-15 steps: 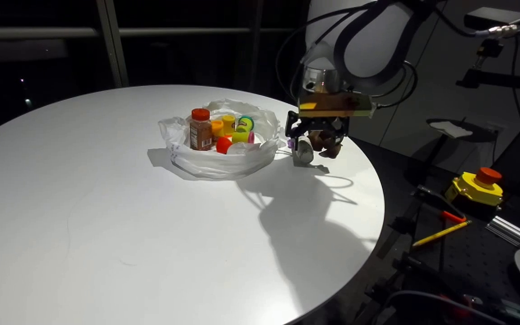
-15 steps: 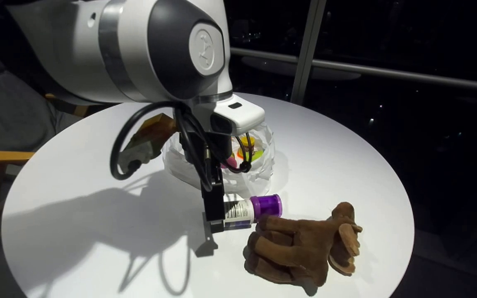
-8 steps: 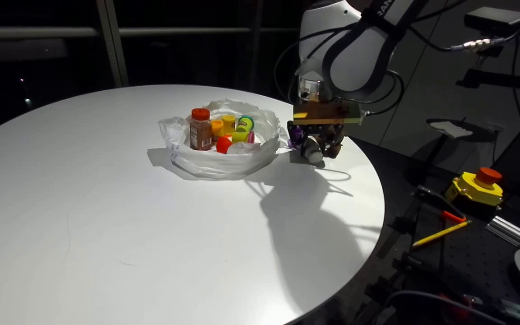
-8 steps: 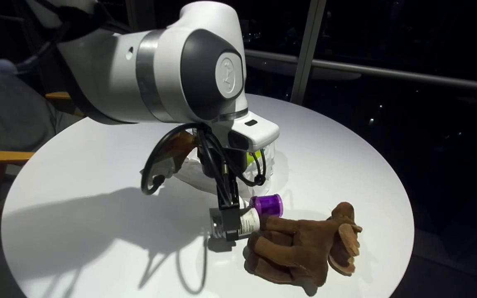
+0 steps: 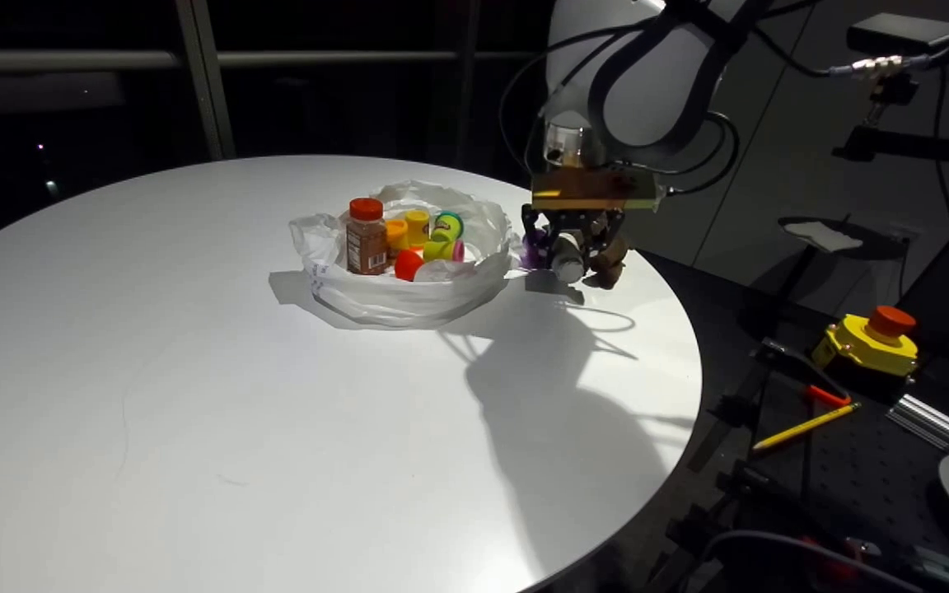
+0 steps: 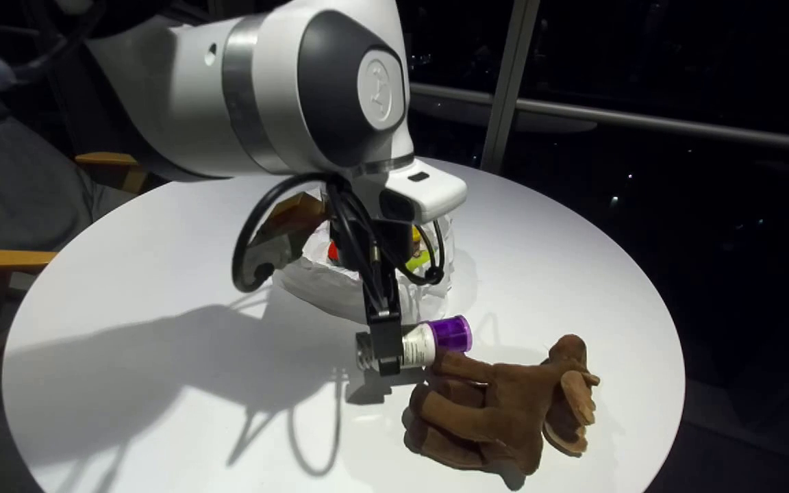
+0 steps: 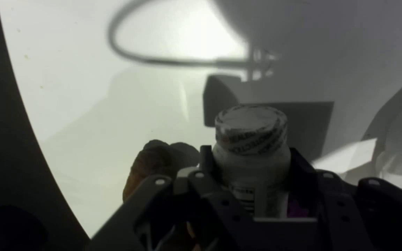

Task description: Put all the objects in the plastic bag

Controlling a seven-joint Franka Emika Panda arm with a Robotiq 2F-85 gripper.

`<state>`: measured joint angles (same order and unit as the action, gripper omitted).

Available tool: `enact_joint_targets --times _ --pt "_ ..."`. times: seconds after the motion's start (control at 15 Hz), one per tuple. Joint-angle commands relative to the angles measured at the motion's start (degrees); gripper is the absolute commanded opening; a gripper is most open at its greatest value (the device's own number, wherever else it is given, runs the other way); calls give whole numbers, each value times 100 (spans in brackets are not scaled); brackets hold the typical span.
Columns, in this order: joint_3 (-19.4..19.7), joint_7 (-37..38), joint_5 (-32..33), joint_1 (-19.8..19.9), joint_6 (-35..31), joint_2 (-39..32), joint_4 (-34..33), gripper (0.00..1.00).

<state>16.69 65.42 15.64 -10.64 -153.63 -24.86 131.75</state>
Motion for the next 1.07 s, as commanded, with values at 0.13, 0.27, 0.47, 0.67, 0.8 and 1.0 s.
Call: enact_joint_targets --times 0.13,0.27,0.47,0.67,0.8,1.0 --pt "-220 243 -1 -152 390 945 -200 23" --pt "-456 307 -71 -109 452 784 -647 23" --pt "-846 210 -402 -31 599 320 -1338 23" --pt "-1149 90 -812 -17 761 -292 -2004 23" --pt "-1255 76 -993 -59 886 -673 -2424 23" --pt "-1165 167 -947 -174 990 -1031 -2818 66"
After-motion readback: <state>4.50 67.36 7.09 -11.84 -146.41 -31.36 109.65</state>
